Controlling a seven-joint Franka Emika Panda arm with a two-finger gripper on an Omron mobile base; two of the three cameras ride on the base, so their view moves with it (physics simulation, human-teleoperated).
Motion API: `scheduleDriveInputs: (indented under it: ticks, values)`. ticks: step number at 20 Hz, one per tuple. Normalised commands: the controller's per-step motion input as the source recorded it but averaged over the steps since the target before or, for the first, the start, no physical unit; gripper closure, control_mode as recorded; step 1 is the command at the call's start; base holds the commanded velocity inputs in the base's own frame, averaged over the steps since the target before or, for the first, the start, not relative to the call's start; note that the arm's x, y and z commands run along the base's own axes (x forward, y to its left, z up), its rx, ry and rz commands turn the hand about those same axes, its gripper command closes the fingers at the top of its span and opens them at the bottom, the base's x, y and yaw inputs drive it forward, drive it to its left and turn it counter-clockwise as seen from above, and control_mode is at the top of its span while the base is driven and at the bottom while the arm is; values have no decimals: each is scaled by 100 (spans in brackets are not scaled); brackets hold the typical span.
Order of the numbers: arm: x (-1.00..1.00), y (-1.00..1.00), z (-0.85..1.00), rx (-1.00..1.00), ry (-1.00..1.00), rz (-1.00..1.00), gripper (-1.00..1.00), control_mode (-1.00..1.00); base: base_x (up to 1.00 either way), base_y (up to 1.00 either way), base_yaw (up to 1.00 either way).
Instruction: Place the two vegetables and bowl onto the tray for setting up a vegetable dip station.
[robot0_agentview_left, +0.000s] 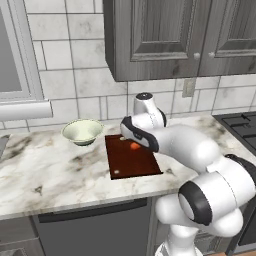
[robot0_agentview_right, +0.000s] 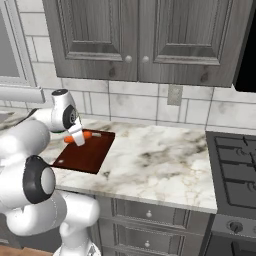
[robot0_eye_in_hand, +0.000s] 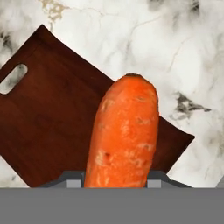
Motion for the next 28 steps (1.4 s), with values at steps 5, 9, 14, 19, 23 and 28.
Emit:
scheduleDriveInputs:
  ticks: [5,9,14,19,23,28]
  values:
    - [11,-40,7,1,0,-16,100,-100,0,0,0]
    - [26,-25,0,1,0,-16,100,-100,0,0,0]
    - [36,0,0,2,-1,-20,100,-100,0,0,0]
    - [33,3,0,7,0,-14,100,-100,0,0,0]
    - [29,0,0,15,0,-4,100,-100,0,0,0]
    - [34,0,-1,12,0,0,100,-100,0,0,0]
